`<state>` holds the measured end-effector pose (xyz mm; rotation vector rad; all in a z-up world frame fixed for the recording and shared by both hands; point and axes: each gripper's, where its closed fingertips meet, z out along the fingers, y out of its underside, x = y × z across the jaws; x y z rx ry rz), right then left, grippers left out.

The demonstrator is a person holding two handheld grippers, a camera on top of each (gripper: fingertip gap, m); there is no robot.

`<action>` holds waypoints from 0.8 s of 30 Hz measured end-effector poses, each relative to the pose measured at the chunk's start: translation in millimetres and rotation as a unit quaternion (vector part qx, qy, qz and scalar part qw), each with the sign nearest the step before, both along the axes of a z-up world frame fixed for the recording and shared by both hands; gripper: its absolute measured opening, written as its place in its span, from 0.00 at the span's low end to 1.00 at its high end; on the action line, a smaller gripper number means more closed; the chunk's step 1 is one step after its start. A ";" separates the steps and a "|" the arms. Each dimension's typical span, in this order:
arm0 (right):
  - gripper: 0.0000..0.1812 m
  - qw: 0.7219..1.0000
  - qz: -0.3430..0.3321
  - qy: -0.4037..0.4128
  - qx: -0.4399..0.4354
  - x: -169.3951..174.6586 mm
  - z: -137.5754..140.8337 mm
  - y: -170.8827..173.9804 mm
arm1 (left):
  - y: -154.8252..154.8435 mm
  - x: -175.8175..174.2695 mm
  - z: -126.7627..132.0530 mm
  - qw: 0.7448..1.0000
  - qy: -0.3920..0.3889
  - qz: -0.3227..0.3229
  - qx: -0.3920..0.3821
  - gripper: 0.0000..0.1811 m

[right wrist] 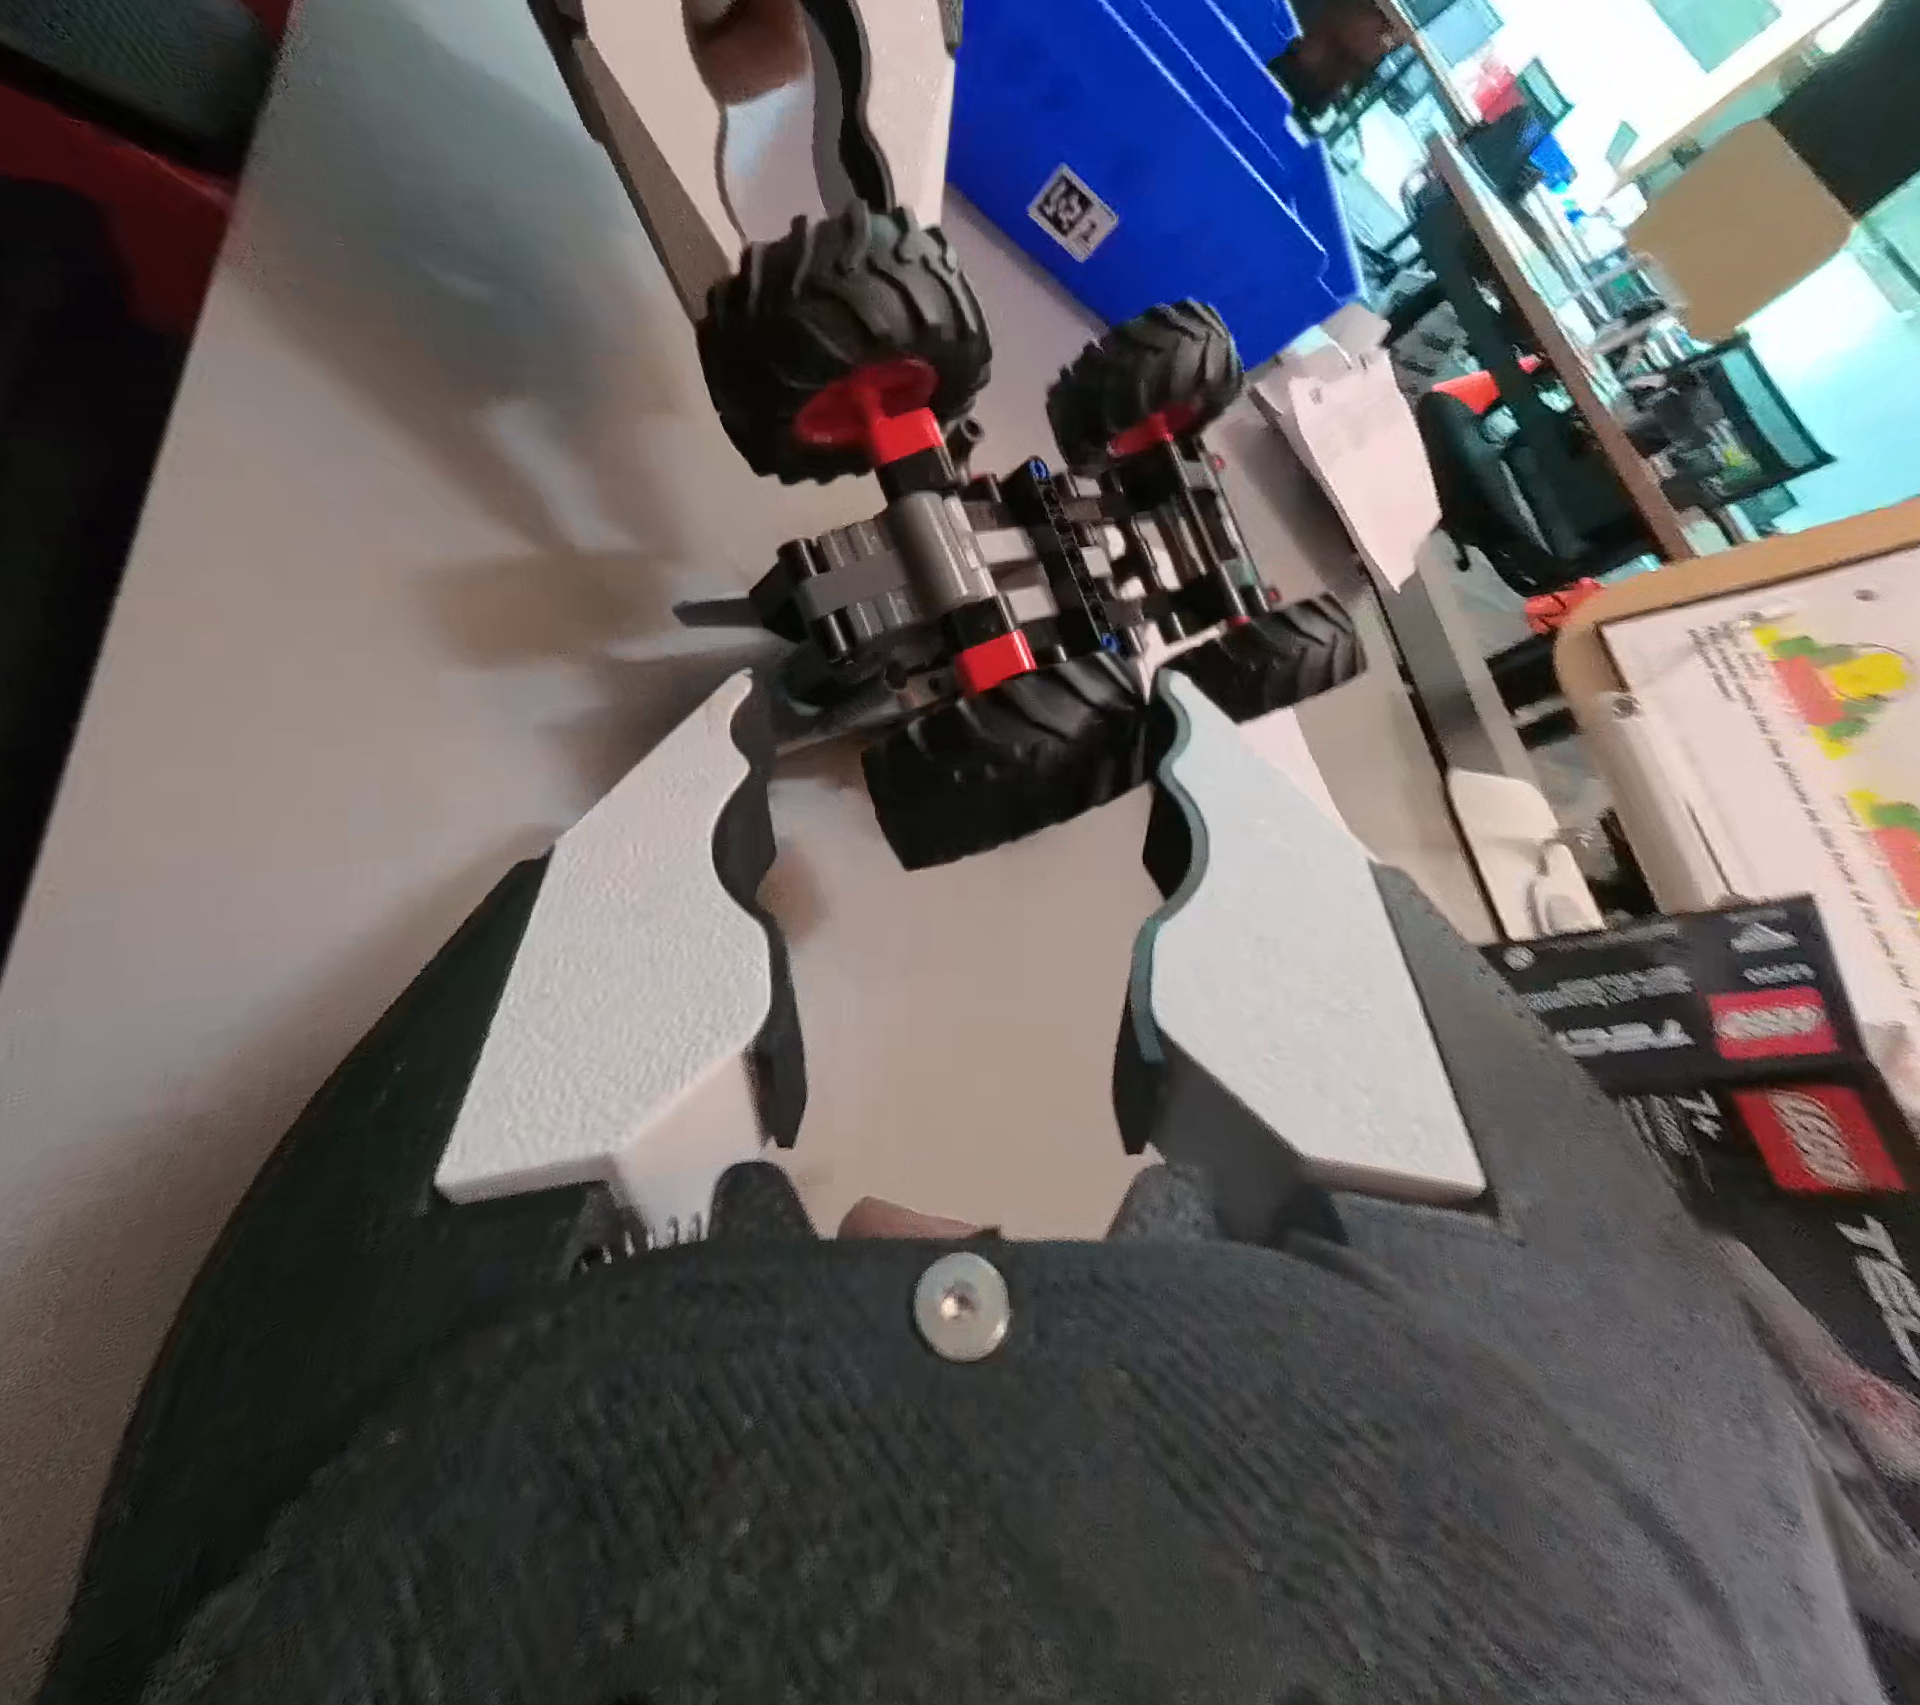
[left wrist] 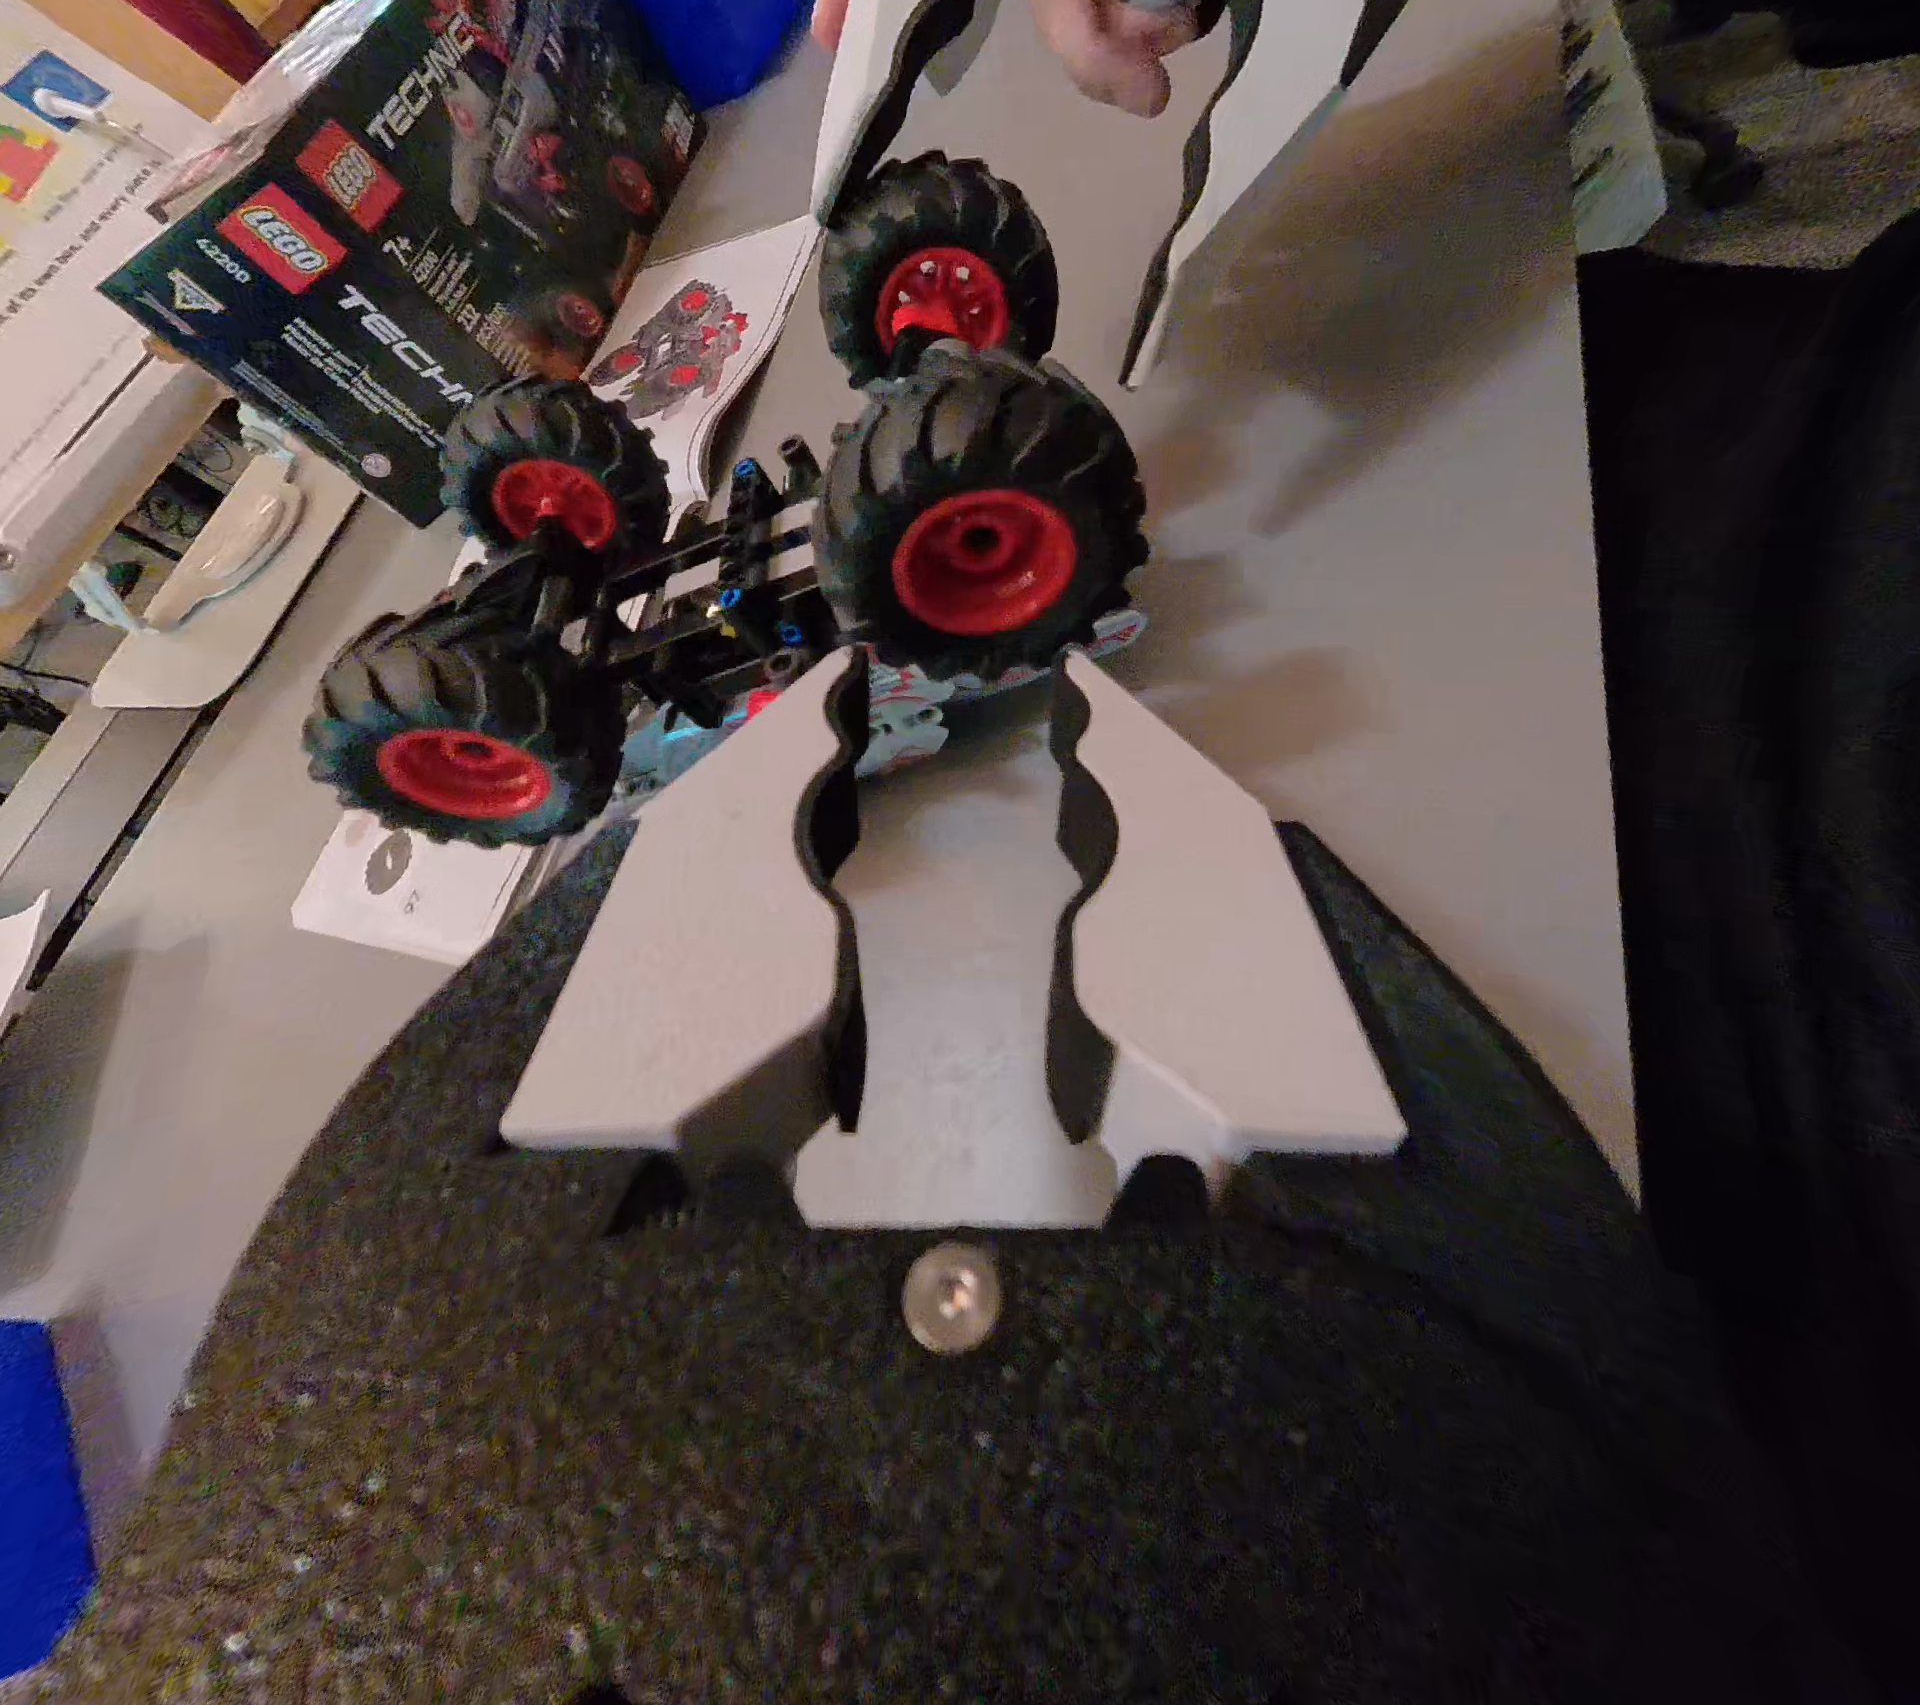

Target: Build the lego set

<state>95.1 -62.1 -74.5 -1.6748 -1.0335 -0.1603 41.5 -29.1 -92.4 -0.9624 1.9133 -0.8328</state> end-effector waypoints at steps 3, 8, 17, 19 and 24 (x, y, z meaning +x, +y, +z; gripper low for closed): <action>0.34 0.999 0.029 0.040 -0.008 -4.9 2.7 6.3 | 6.6 -1.4 -2.0 1.000 0.003 0.018 -0.004 0.17; 0.28 0.999 0.027 0.026 0.001 -9.8 -0.2 10.1 | -4.9 -15.2 0.5 0.998 0.016 -0.013 -0.061 0.31; 0.28 1.000 0.027 0.005 0.006 -15.7 -3.0 8.7 | -9.8 -2.7 -0.6 0.998 -0.001 0.023 -0.064 0.34; 0.28 0.999 0.031 0.002 0.004 -15.4 -4.9 7.1 | -9.8 -2.5 -2.8 0.998 0.002 0.020 -0.061 0.33; 0.29 0.999 0.040 0.001 0.001 -11.4 -3.5 2.7 | -11.8 -3.2 -3.3 0.997 0.004 0.012 -0.081 0.33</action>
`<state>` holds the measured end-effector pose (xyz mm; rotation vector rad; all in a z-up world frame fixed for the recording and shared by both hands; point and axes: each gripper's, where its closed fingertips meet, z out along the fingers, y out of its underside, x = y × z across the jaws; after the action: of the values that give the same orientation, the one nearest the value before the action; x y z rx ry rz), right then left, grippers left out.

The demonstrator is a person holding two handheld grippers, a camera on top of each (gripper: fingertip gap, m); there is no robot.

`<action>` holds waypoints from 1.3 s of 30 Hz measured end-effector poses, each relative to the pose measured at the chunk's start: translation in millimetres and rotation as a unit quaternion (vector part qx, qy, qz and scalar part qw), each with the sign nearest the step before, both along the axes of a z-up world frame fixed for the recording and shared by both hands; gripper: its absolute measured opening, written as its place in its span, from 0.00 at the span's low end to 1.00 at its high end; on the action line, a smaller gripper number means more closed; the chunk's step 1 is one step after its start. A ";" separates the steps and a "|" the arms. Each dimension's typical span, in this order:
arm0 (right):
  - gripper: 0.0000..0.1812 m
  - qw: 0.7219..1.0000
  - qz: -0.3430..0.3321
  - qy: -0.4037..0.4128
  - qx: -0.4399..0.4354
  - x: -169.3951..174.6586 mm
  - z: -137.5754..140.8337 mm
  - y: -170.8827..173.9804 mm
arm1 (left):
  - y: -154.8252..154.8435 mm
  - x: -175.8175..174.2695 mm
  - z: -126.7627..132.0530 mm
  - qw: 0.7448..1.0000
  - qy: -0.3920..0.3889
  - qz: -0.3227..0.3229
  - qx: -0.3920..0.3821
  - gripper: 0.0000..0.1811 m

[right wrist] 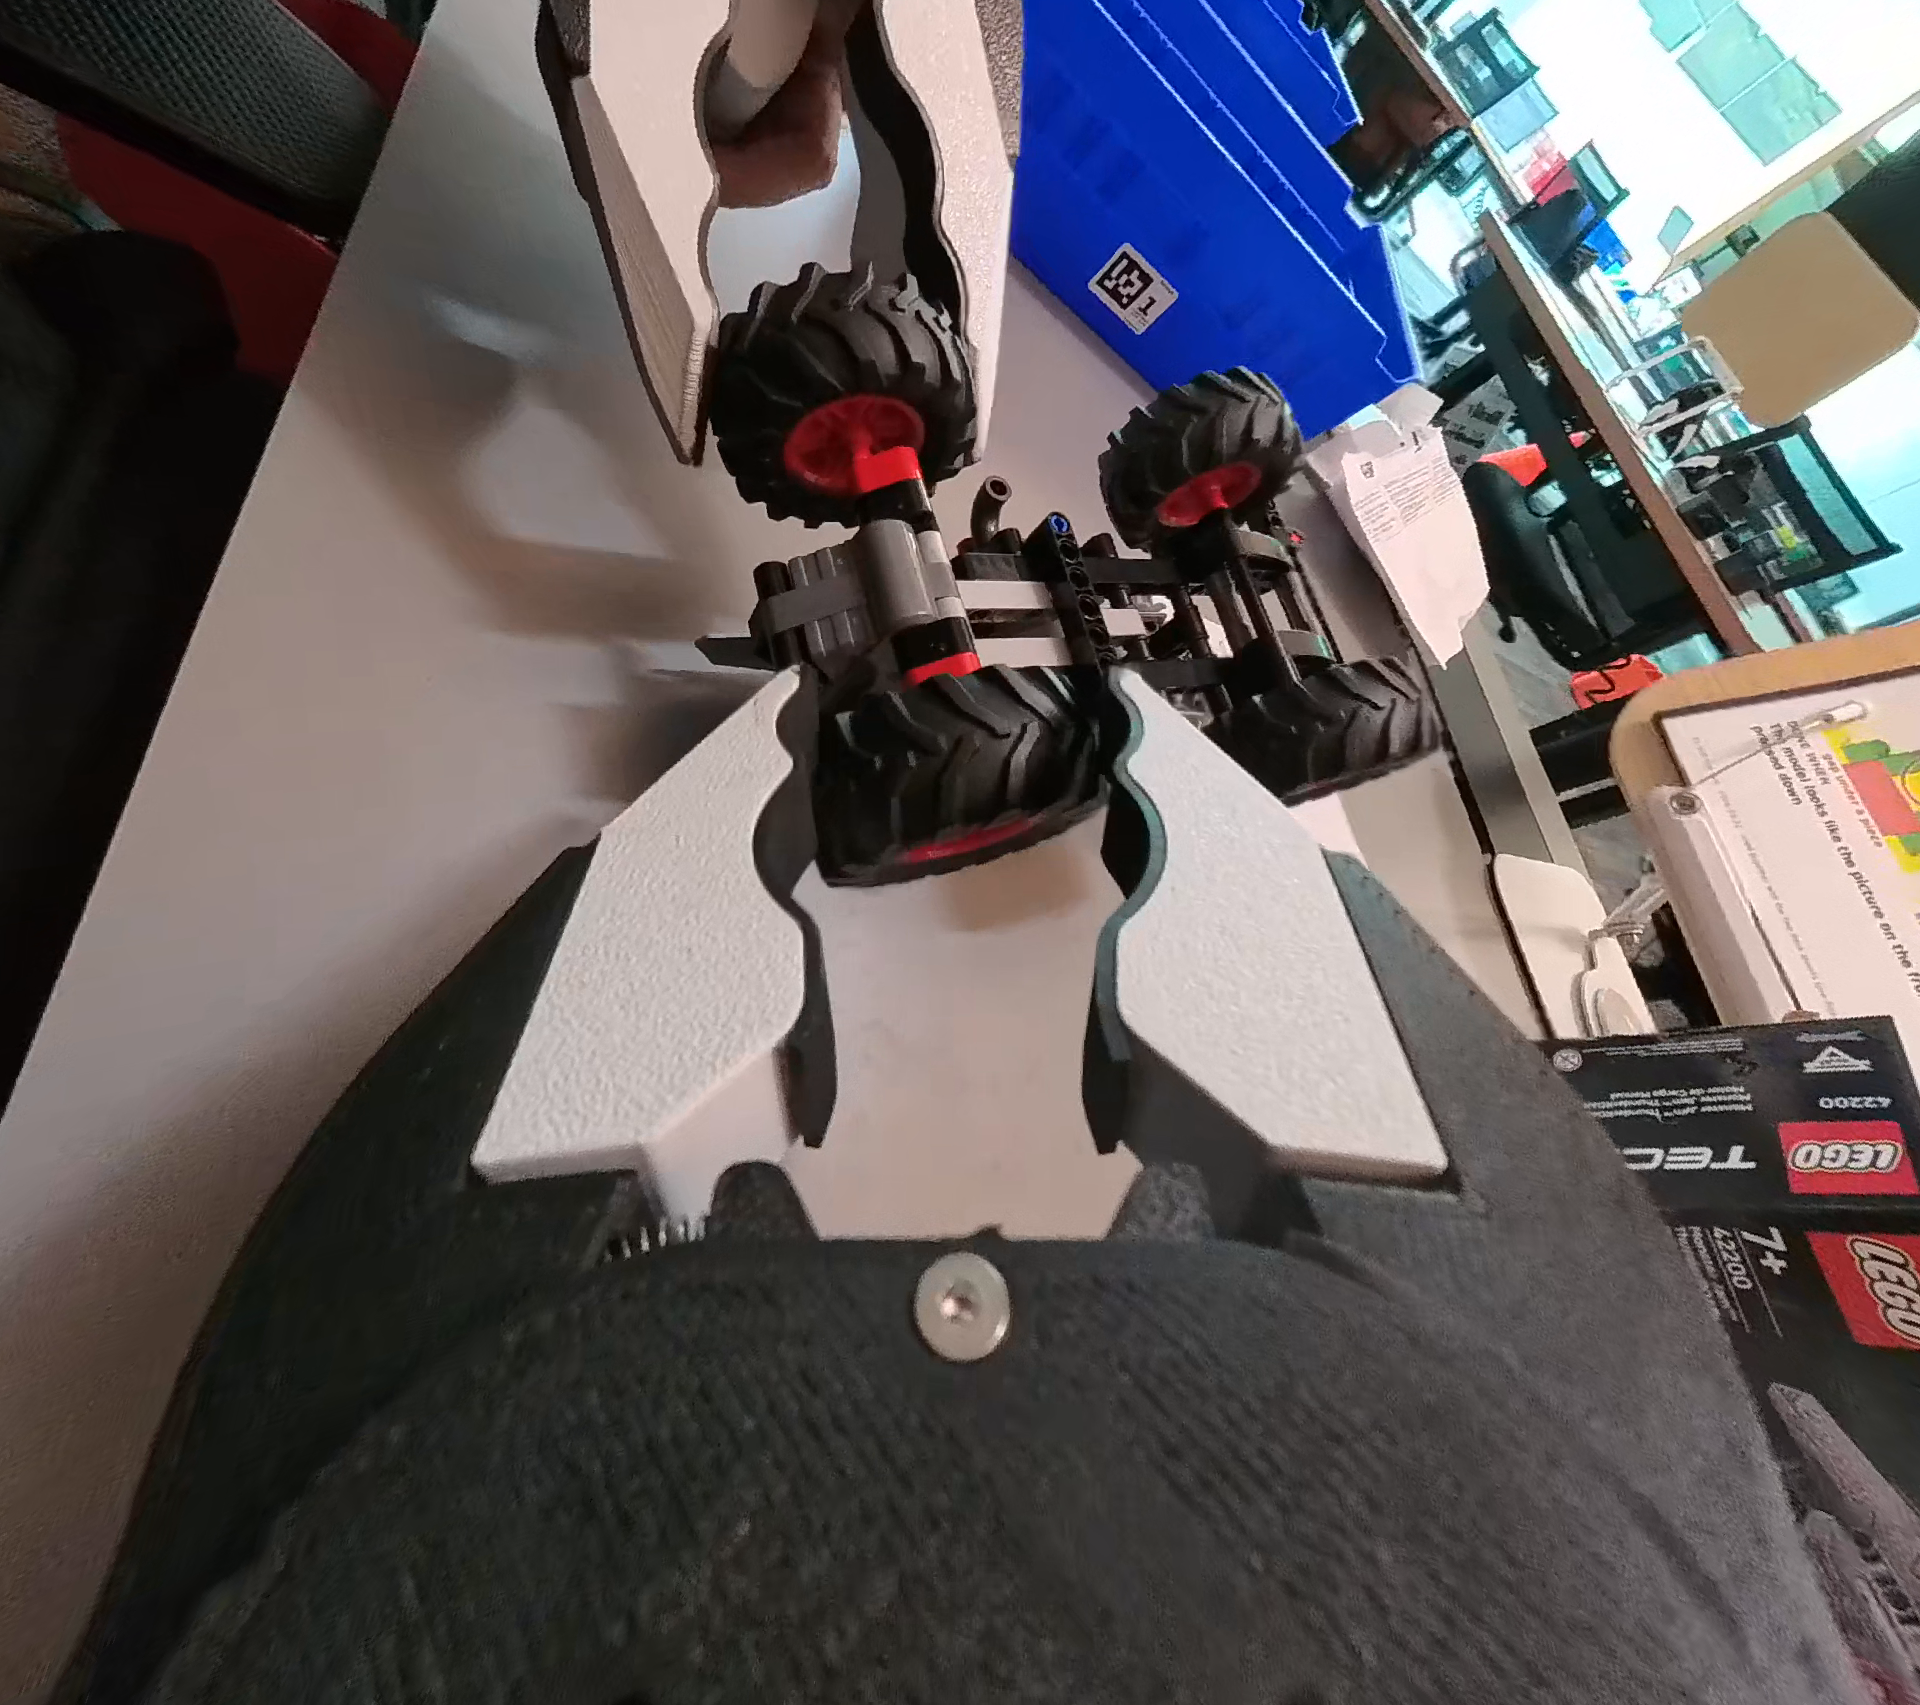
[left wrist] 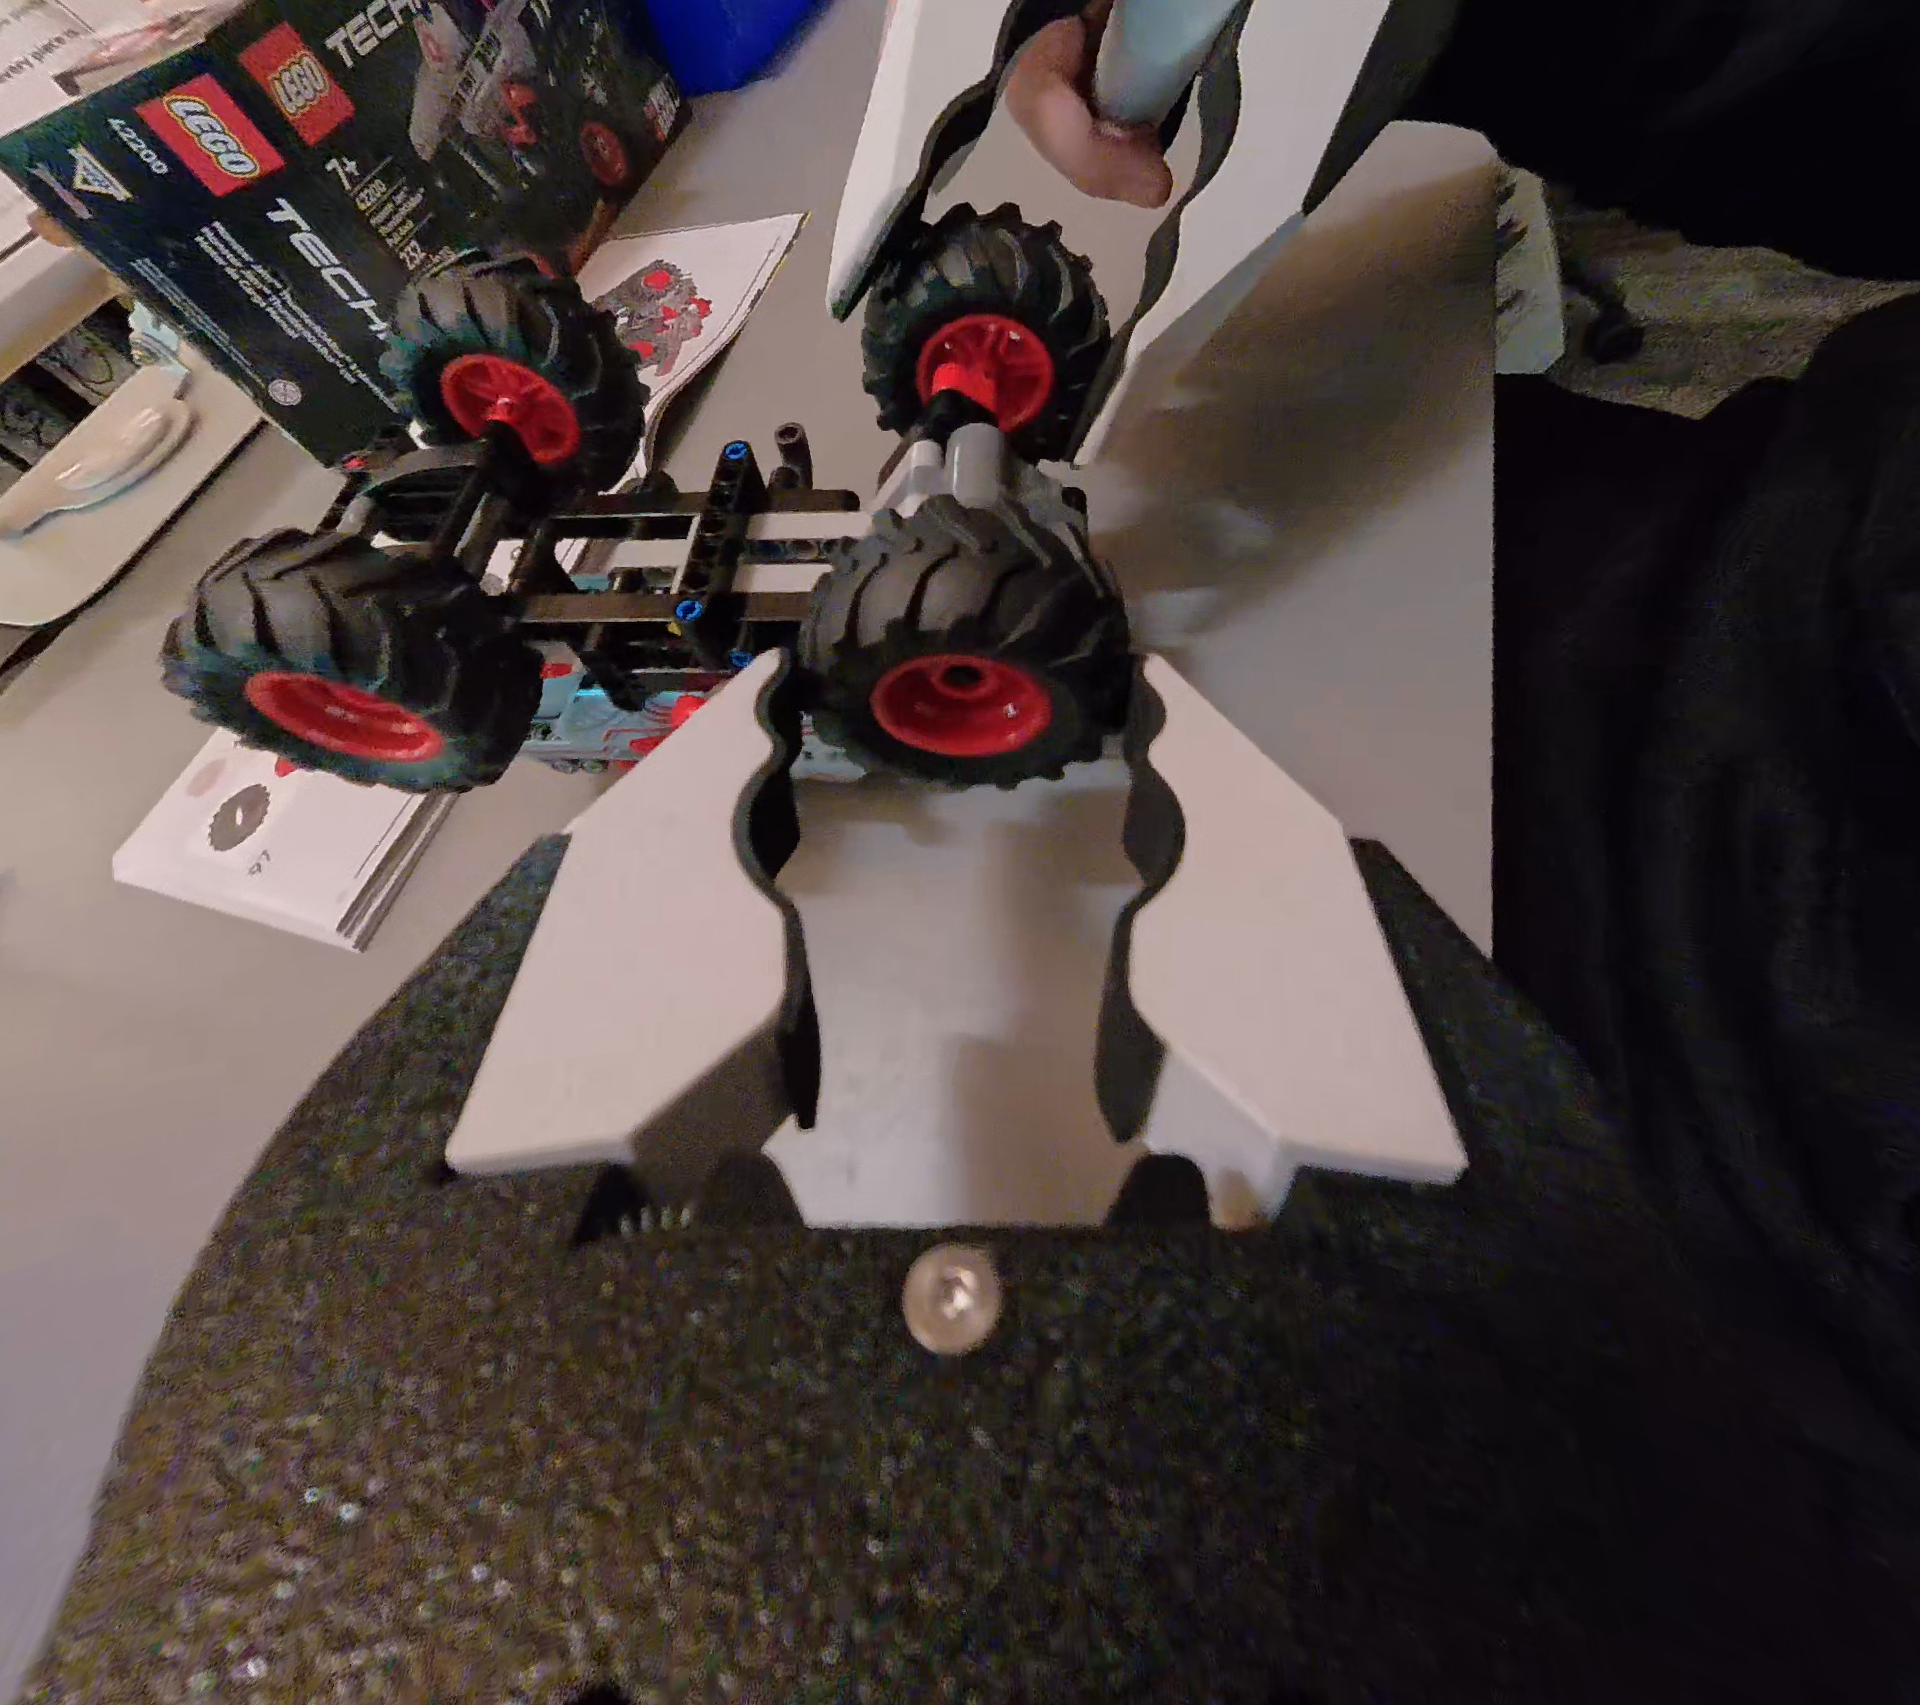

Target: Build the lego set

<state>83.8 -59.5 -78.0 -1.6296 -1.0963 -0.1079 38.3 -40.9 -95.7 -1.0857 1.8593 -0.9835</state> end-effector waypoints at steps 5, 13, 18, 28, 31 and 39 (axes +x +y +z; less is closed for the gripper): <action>0.34 1.000 0.013 0.010 -0.018 9.5 3.8 -10.9 | -1.9 -0.3 -0.2 0.999 -0.004 -0.010 -0.033 0.33; 0.38 0.999 0.009 0.024 -0.036 21.2 -7.1 -6.3 | 1.2 1.9 2.1 0.999 -0.013 -0.015 -0.026 0.33; 0.34 0.997 0.045 0.036 -0.048 8.6 -13.9 0.1 | 2.7 0.9 -0.7 0.999 -0.011 -0.027 -0.023 0.33; 0.33 0.994 0.038 0.062 -0.085 4.9 -23.3 2.4 | 6.7 1.3 -7.1 0.998 -0.003 -0.053 -0.022 0.32; 0.33 0.991 0.033 0.083 -0.097 3.4 -24.2 1.9 | 6.6 1.9 -6.1 0.998 -0.005 -0.056 -0.024 0.32; 0.34 0.986 0.040 0.108 -0.121 0.4 -22.6 1.8 | 8.3 1.2 -8.5 0.999 0.001 -0.050 0.001 0.32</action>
<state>84.2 -57.7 -100.7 -1.7626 -1.0338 0.2587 39.4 -32.6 -104.2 -1.0005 1.9314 -1.0386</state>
